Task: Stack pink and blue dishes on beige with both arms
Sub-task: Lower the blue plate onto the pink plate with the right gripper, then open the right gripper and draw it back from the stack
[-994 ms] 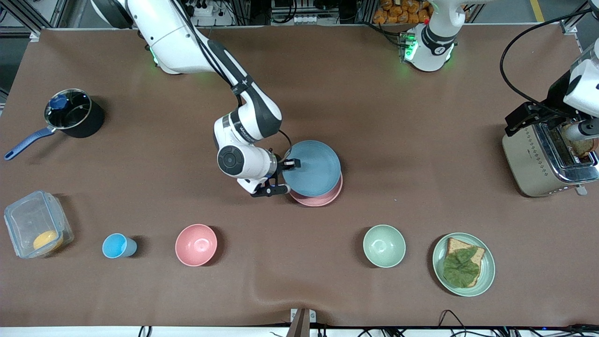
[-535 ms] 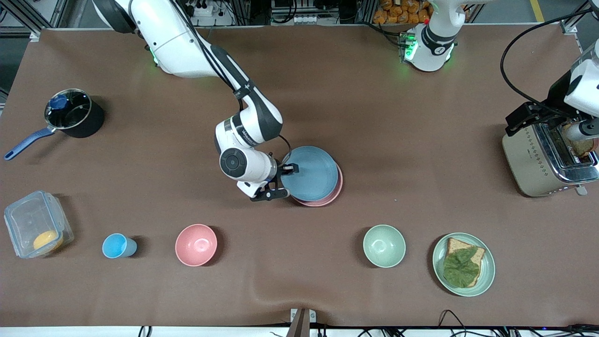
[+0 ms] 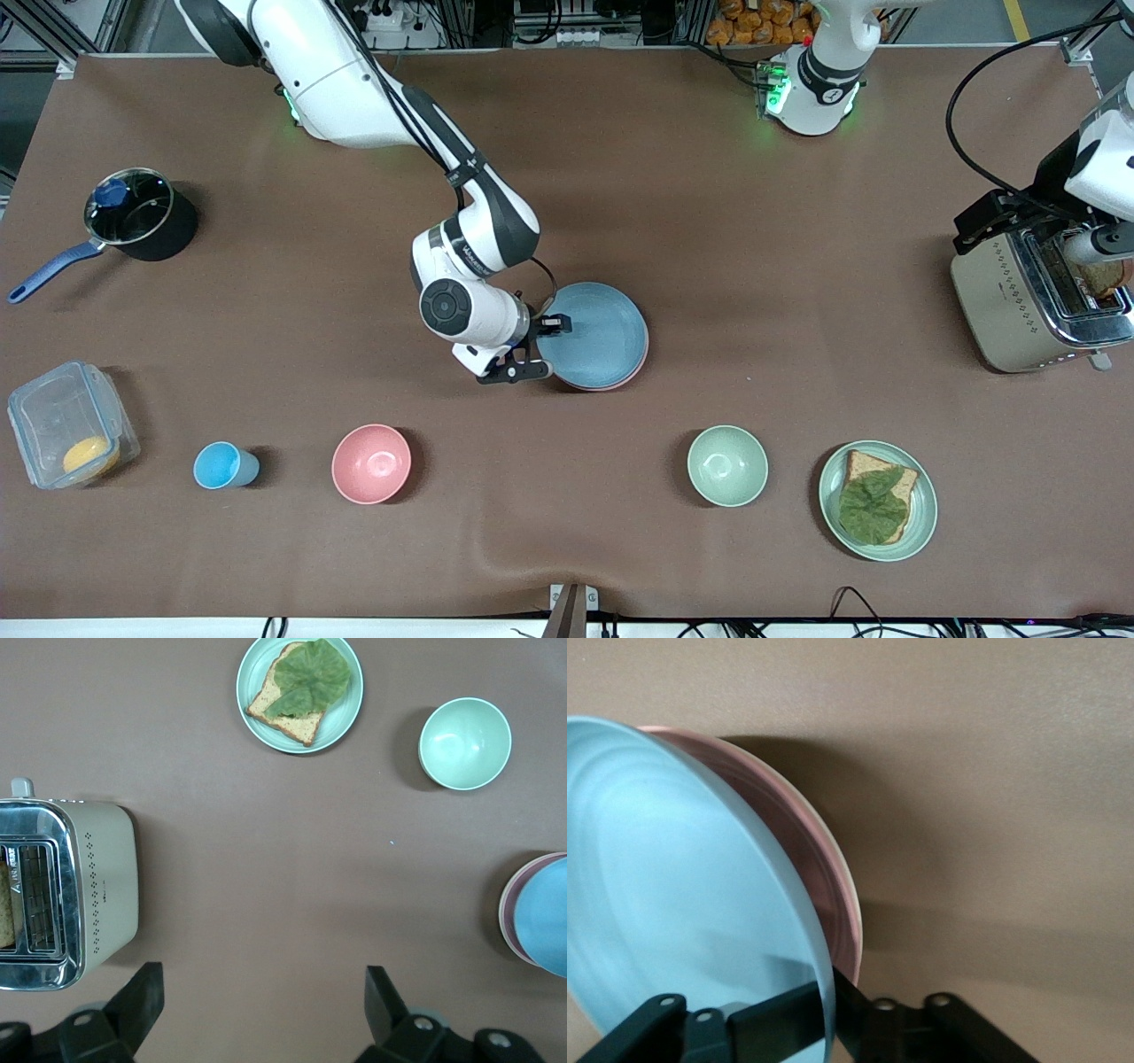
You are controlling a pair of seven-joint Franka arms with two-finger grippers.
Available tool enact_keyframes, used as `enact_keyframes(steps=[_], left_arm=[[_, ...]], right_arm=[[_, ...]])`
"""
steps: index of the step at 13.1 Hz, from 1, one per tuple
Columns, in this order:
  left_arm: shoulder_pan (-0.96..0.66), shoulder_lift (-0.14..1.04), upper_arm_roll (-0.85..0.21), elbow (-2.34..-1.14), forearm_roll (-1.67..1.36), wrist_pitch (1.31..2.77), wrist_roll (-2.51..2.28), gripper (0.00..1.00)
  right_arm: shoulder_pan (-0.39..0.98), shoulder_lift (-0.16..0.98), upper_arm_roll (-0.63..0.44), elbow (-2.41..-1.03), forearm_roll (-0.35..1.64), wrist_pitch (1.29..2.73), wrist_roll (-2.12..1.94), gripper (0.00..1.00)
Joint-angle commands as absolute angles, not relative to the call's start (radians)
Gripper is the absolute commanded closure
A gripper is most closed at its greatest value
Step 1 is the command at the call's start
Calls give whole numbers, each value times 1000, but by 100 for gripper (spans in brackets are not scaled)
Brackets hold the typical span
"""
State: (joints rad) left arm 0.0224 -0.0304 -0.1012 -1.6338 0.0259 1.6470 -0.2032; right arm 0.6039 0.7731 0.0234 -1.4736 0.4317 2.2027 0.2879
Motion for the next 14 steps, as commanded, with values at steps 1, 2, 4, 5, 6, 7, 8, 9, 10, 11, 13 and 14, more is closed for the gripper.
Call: enact_keyframes(steps=[1, 2, 4, 5, 6, 7, 8, 9, 10, 11, 13, 14], left_arm=[[17, -41, -100, -1625, 8, 1625, -149, 0], [9, -35, -100, -1611, 5, 1621, -149, 0], [8, -29, -100, -1597, 12, 1602, -149, 0], [6, -29, -100, -1594, 12, 1597, -149, 0], [6, -28, -100, -1586, 9, 1594, -149, 0], [6, -28, -100, -1583, 6, 1594, -149, 0], [6, -28, -100, -1585, 3, 1594, -149, 0], [6, -28, -100, -1585, 3, 1594, -149, 0], [8, -25, -100, -1585, 2, 1594, -149, 0], [14, -20, -100, -1583, 2, 1594, -147, 0], [17, -21, -100, -1583, 0, 1594, -147, 0], [18, -20, -100, -1583, 0, 1594, -147, 0]], right_arm=[[623, 796, 17, -1436, 414, 2224, 314, 0], [635, 793, 17, -1433, 414, 2229, 314, 0], [620, 772, 15, -1424, 413, 2220, 311, 0], [598, 753, 2, -1424, 411, 2214, 305, 0], [591, 732, -8, -1425, 404, 2191, 305, 0], [591, 715, -29, -1425, 385, 2151, 305, 0], [591, 684, -50, -1425, 362, 2117, 301, 0], [589, 655, -69, -1424, 335, 2077, 292, 0], [581, 622, -98, -1425, 306, 2030, 260, 0], [569, 594, -116, -1427, 282, 1967, 203, 0], [519, 545, -175, -1431, 276, 1852, 103, 0], [497, 516, -211, -1436, 273, 1815, 47, 0]])
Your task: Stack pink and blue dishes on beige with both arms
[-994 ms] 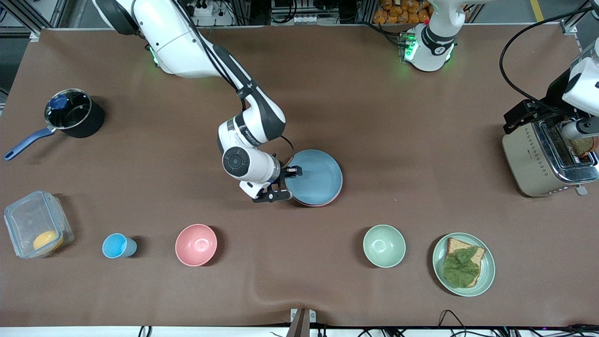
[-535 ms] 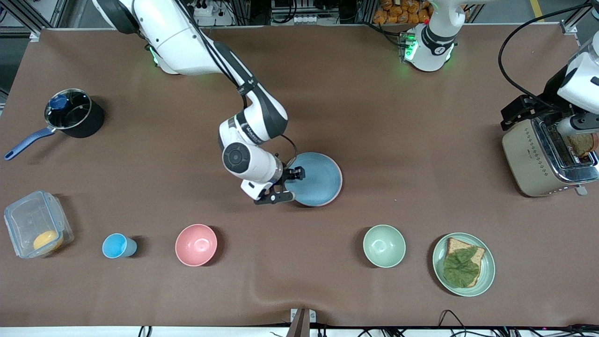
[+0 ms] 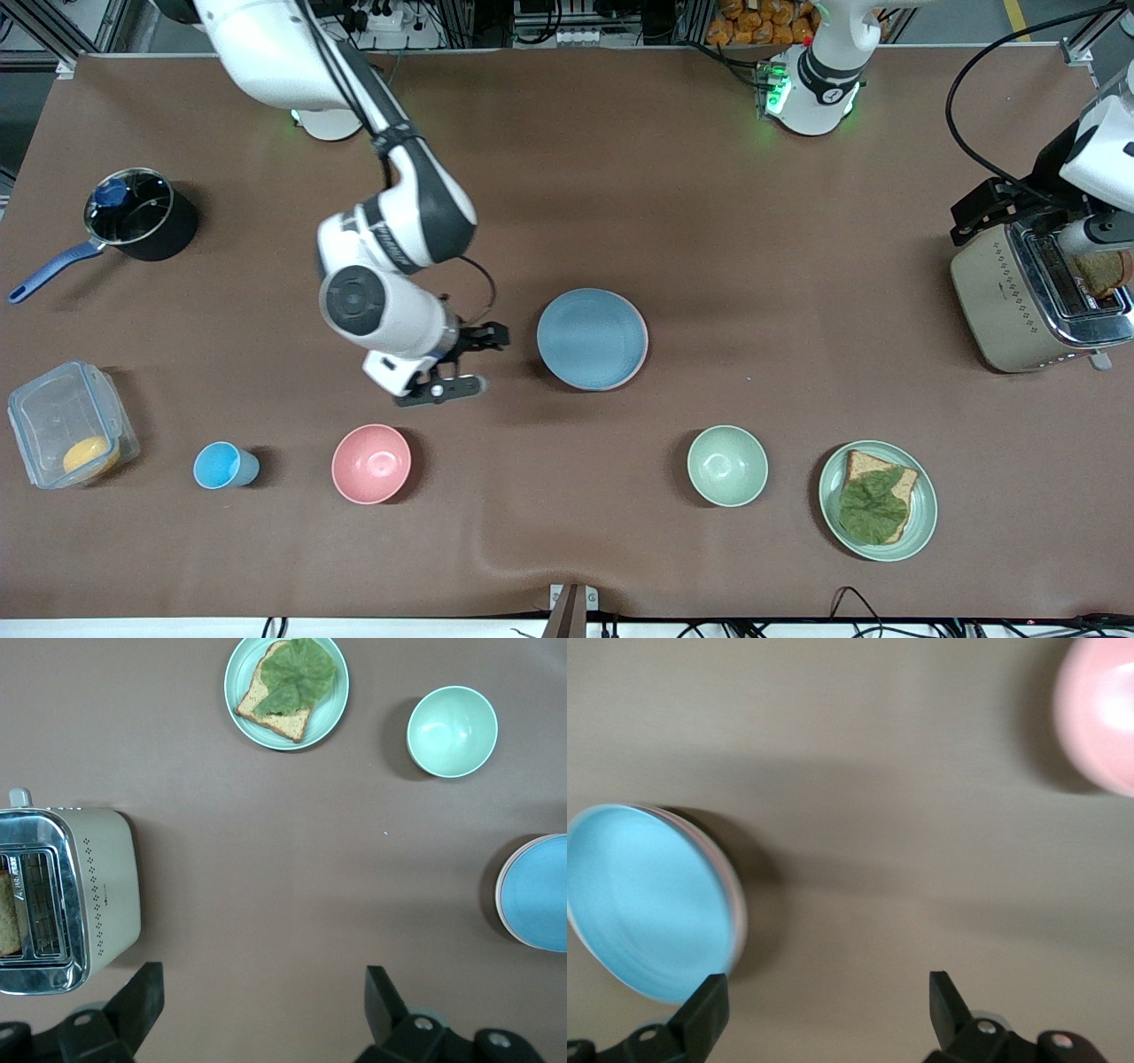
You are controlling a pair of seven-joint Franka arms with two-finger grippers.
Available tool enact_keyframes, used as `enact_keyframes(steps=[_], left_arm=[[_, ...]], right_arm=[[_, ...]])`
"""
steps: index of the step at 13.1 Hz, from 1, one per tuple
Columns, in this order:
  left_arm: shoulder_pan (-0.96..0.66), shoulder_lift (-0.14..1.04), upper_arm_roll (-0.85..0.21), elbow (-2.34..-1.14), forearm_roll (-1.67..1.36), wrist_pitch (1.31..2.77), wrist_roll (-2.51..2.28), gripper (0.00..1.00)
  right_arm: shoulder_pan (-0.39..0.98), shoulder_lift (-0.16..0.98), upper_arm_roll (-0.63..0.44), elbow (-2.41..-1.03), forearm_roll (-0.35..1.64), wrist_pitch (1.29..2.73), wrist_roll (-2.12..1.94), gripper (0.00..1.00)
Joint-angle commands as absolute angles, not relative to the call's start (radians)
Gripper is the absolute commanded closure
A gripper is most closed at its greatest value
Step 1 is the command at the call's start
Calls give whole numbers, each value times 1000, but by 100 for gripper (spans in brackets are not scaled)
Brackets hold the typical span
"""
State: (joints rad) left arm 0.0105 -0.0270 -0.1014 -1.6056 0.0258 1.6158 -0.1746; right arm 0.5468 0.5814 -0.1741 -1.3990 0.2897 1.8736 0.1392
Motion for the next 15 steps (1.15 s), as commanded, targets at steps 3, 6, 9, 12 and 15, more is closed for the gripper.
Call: enact_keyframes(steps=[3, 6, 9, 12, 15], left_arm=[[8, -20, -100, -1583, 2, 1594, -149, 0], [17, -21, -100, -1583, 2, 1594, -149, 0], [15, -25, -100, -1583, 8, 1594, -149, 0], [20, -29, -100, -1582, 14, 1583, -147, 0], [15, -25, -97, -1552, 15, 1568, -149, 0]], right_arm=[[465, 433, -354, -1436, 245, 1695, -145, 0], [474, 318, -491, -1439, 226, 1582, -160, 0], [442, 168, -483, -1478, 126, 1525, -137, 0], [147, 25, -146, -1514, 8, 1467, -30, 0], [-47, -31, 55, -1571, -6, 1485, 35, 0]])
